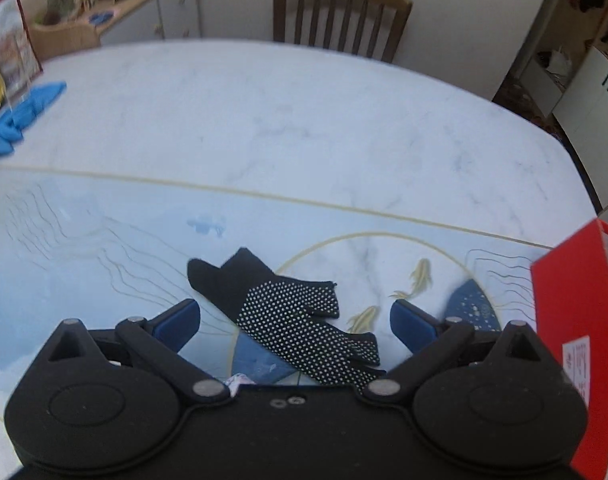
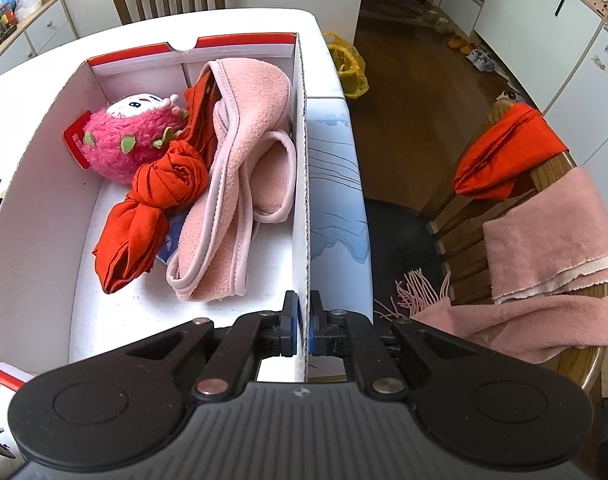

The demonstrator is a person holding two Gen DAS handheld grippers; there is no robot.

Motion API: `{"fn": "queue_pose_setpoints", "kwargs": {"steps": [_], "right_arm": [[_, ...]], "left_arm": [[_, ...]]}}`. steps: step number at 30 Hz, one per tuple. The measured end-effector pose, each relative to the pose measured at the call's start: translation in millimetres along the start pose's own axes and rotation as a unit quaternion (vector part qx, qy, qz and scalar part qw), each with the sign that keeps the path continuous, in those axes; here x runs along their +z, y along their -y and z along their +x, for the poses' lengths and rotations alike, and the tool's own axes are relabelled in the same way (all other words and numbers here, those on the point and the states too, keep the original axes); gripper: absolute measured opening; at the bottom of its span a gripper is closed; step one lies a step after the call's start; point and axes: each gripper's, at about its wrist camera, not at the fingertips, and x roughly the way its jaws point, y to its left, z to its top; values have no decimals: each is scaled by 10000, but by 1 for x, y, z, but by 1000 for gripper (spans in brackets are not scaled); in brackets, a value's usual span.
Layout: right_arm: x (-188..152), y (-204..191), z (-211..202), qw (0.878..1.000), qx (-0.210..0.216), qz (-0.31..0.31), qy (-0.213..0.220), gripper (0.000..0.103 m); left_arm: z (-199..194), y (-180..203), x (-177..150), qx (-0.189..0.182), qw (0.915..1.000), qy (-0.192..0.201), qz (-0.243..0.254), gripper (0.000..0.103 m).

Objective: Organize objects
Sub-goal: 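Move the left gripper to the black dotted glove and grasp it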

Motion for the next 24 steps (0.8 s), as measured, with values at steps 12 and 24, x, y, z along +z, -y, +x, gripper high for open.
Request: {"fn": "queue_pose_setpoints", "kwargs": {"steps": [12, 24], "right_arm": [[1, 0, 0, 10000, -35, 26, -38, 5], [1, 0, 0, 10000, -24, 0, -56, 5]], "left_arm": [[47, 7, -4, 280, 9988, -405, 62, 87], [50, 9, -7, 416, 9983, -399, 88, 65]]}}
